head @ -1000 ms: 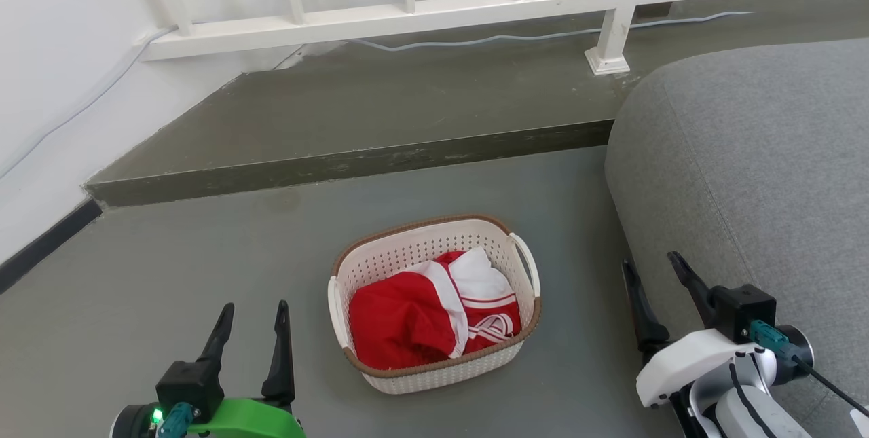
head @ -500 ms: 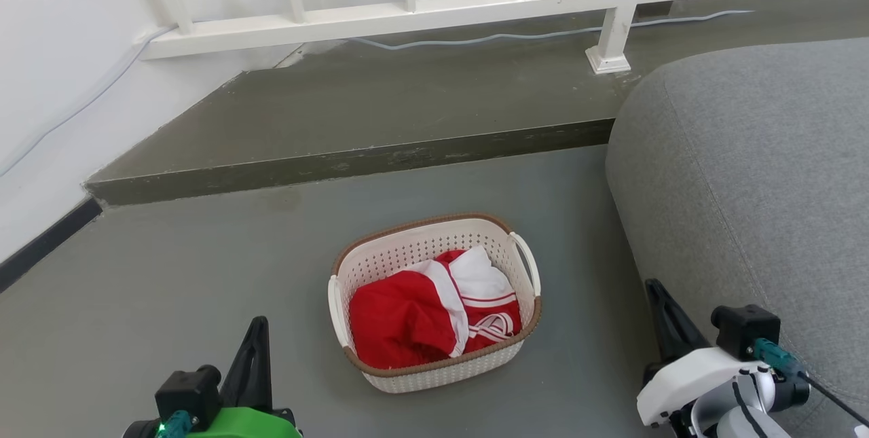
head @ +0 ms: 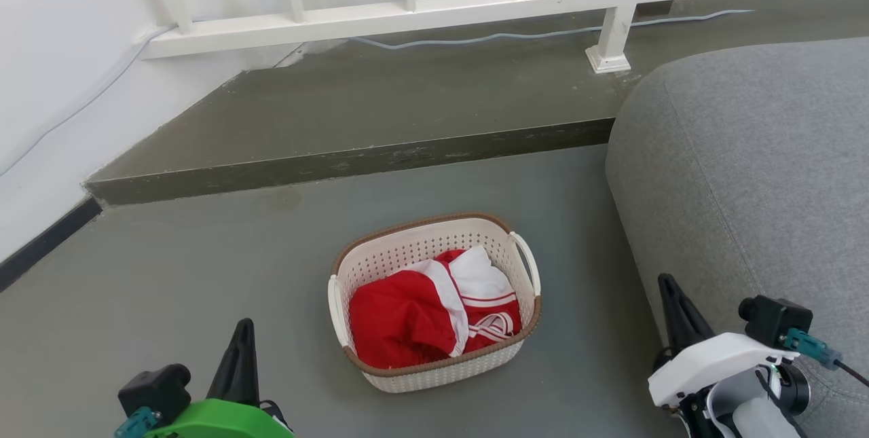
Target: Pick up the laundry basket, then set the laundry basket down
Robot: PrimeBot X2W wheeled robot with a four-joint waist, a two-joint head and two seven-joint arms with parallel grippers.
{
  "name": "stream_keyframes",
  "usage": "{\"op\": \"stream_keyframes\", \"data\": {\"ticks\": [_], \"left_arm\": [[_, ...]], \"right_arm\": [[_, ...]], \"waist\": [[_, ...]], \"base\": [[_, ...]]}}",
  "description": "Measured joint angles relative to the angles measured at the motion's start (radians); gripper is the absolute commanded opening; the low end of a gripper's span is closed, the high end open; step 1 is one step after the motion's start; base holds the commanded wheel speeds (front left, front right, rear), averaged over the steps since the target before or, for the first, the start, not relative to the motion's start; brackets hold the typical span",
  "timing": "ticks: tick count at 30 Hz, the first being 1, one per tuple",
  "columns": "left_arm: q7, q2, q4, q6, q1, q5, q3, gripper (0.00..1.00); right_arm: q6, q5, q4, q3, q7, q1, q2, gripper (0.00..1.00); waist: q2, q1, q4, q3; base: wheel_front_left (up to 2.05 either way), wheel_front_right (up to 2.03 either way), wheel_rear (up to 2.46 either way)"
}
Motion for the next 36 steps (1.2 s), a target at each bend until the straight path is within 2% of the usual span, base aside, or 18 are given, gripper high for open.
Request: {"op": "stream_keyframes", "data": {"ticks": [36], "left_arm": [[0.11, 0.0, 0.03, -0.05, -0.031, -0.417, 0.097, 0.0]], "right_arm": [[0.07, 0.398, -0.003, -0.152, 0.11, -0.013, 0.031, 0.0]], "waist": [[0.0, 0.0, 0.0, 0.001]], "base": [[0.0, 0.0, 0.0]]}}
